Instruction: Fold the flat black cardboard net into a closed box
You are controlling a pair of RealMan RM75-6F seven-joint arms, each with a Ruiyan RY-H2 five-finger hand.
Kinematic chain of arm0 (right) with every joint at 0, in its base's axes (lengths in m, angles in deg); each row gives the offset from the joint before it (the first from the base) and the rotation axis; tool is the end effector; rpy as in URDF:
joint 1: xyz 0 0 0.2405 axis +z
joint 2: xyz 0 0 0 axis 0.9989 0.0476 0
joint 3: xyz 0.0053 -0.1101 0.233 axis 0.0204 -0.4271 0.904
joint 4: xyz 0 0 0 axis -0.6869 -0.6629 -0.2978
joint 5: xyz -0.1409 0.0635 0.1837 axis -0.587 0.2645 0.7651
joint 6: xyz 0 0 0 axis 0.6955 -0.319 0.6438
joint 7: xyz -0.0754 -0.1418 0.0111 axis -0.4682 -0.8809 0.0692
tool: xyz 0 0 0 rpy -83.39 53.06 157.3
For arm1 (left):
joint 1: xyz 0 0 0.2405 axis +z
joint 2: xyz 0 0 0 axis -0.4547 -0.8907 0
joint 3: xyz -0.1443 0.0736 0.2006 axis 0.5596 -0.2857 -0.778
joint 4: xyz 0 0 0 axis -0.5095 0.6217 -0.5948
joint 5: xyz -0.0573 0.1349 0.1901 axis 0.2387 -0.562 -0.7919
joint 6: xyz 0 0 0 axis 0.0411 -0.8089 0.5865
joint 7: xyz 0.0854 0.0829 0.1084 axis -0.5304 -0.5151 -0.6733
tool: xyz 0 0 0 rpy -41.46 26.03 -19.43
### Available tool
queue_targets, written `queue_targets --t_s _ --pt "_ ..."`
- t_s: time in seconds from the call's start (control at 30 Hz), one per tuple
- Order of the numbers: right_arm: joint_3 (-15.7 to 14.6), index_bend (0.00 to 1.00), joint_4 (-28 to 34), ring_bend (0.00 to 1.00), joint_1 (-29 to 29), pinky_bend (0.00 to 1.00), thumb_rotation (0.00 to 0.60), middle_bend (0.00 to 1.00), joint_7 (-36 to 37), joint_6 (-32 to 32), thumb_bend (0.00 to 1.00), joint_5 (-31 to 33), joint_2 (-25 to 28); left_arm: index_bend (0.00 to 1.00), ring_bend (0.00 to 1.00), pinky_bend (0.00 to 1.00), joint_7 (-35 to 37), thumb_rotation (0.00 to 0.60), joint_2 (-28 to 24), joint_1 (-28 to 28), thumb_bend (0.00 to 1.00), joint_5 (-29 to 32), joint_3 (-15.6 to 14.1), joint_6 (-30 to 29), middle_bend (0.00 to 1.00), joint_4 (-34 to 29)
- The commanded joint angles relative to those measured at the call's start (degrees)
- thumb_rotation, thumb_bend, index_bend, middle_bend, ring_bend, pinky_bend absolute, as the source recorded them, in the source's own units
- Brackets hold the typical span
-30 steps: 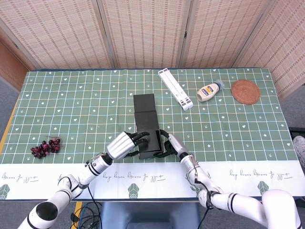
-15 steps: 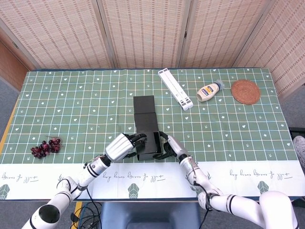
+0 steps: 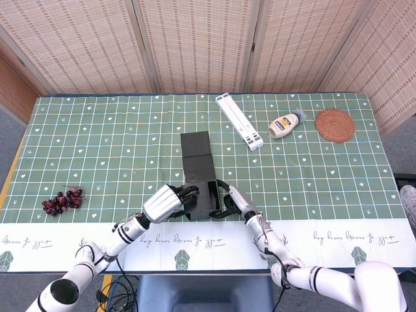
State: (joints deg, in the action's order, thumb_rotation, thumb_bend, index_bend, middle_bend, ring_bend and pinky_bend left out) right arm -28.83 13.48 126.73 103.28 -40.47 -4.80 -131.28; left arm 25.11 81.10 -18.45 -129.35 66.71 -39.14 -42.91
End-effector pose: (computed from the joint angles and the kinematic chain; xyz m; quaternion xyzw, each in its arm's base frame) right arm -0.1402 -0.3529 -0.1438 0.5295 -0.6886 0.4514 0.2042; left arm -0.1493 0.3644 -0.1078 -0.7739 -0.1568 -0.5494 0.2731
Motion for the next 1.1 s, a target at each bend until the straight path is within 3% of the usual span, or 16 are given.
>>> queue_targets --t_s 0.03,0.47,1.1 --pt "-0.05 0.29 0.08 0.84 -0.06 1.0 0.6 0.45 -0.04 0.03 0.13 -0.1 0.01 0.41 0.59 0.86 -0.35 0.6 -0.1 -0.28 0.13 -0.13 -0.34 0.57 0.29 -0.3" --pt "-0.51 0.29 0.56 0.84 -0.5 1.0 0.6 0.45 -0.01 0.58 0.13 -1.17 0.13 0.43 0.59 0.85 -1.47 0.6 -0.82 -1.59 0.13 -0.67 -1.31 1.97 0.3 -1.86" --pt "-1.45 0.29 0.43 0.84 -0.97 1.0 0.6 0.45 0.92 1.24 0.14 -3.09 0.06 0.52 0.6 0.85 -4.09 0.6 -1.33 -3.56 0.13 -2.93 -3.61 2.7 0.42 -2.02"
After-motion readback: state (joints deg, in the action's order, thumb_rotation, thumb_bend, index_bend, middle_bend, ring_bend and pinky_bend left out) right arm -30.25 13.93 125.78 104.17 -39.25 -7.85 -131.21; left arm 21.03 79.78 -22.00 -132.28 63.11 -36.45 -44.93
